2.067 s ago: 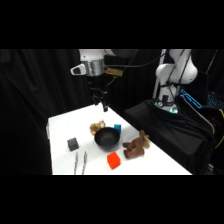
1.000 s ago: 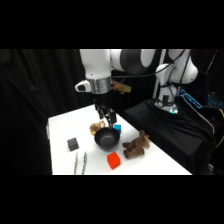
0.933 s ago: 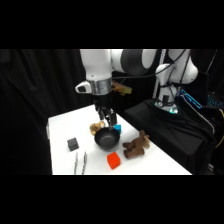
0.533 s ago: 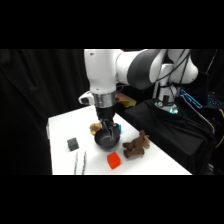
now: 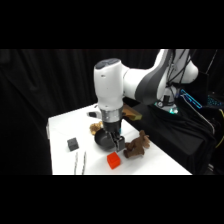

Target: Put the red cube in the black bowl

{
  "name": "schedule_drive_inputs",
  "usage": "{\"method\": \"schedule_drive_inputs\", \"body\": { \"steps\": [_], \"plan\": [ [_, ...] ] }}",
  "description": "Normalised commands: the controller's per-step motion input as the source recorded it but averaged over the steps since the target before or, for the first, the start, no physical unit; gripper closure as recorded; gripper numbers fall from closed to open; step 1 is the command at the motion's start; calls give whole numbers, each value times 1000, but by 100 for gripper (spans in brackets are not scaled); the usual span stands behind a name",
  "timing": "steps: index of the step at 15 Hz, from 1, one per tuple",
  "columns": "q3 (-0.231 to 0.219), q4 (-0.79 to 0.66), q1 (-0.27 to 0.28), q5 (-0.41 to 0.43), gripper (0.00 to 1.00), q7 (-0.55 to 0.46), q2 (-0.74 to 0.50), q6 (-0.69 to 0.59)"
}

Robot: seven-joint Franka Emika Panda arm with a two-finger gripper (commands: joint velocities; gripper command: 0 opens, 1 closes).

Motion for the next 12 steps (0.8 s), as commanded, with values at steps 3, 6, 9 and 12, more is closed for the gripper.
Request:
{"method": "schedule_drive_inputs", "body": {
  "steps": [3, 6, 9, 12],
  "plan": [
    [-17, -40, 38, -48, 0, 92, 149, 316],
    [-34, 6, 30, -28, 0, 42, 165, 283],
    [-41, 49, 30, -2, 0, 9, 158, 226],
    [-36, 78, 42, 22, 0, 5, 145, 181]
  ]
}}
